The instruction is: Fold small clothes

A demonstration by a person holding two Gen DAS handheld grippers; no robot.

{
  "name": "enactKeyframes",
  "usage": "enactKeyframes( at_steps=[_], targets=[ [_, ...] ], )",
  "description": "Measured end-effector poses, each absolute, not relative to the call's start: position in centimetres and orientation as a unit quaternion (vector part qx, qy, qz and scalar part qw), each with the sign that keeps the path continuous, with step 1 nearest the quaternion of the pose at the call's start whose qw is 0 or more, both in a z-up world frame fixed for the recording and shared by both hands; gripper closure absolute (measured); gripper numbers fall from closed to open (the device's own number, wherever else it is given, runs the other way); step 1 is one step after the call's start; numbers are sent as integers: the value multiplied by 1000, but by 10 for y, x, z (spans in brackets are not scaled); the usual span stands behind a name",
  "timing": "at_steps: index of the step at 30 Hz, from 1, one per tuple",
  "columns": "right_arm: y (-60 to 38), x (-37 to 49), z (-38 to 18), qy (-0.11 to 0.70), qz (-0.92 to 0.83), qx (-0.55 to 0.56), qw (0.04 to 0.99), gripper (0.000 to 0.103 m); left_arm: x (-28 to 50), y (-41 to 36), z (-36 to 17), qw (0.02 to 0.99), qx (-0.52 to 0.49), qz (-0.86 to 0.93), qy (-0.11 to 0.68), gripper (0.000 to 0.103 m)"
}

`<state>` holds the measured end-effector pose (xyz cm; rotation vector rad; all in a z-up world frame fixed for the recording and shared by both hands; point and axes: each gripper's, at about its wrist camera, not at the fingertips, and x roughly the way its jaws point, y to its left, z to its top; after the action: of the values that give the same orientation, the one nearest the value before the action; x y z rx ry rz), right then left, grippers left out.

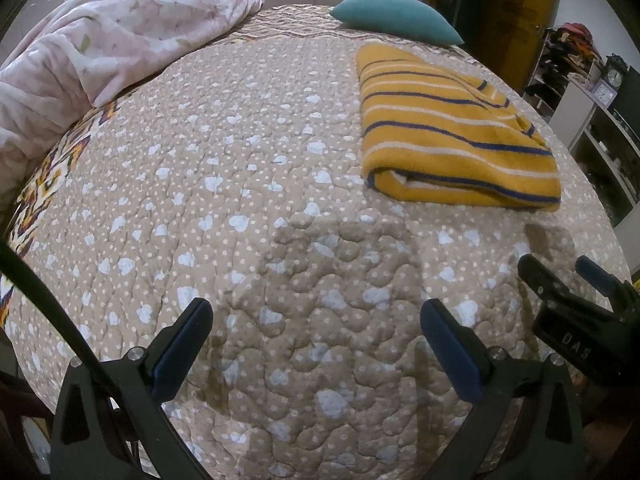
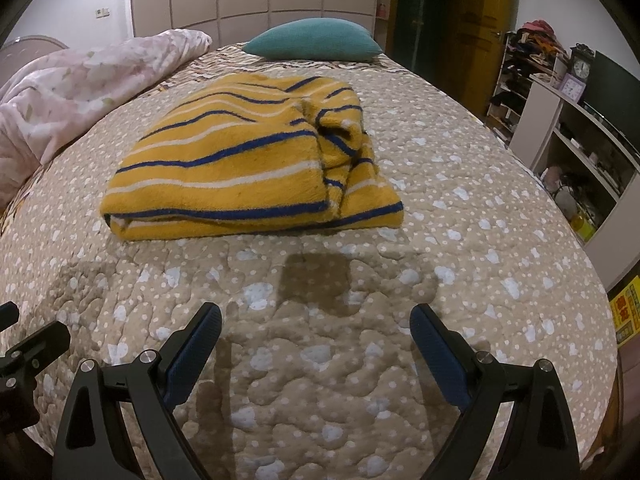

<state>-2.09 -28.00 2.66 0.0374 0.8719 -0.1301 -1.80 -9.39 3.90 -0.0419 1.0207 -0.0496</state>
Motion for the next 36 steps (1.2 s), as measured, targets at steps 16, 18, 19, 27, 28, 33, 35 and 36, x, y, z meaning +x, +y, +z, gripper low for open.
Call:
enactKeyframes(
  at_steps=[16,18,19,27,28,33,35,36],
  targets=[
    [-279,-20,24,425,-59,17,903,6,-16,-92,34,868,-17,-18,496,0],
    [-279,-19,23,425,-58,17,903,6,-16,-92,33,867,-17,-18,498,0],
    [-278,-20,23,425,-58,16,903,6,-16,-92,33,867,-17,-18,498,0],
    [-277,-20,22,426,-54,13,903,6,-15,-91,30,863,-20,-19,505,0],
    [-277,-20,22,425,-54,13,903,6,-14,-90,29,862,-20,-19,506,0],
    [-274,-19,25,423,-48,8,905,6,-11,-87,28,862,-22,-18,505,0],
    [-270,-17,26,422,-42,3,906,6,-6,-87,28,863,-22,-20,505,0],
    [-268,-15,27,422,-39,1,906,6,-3,-87,29,863,-22,-22,504,0]
  ],
)
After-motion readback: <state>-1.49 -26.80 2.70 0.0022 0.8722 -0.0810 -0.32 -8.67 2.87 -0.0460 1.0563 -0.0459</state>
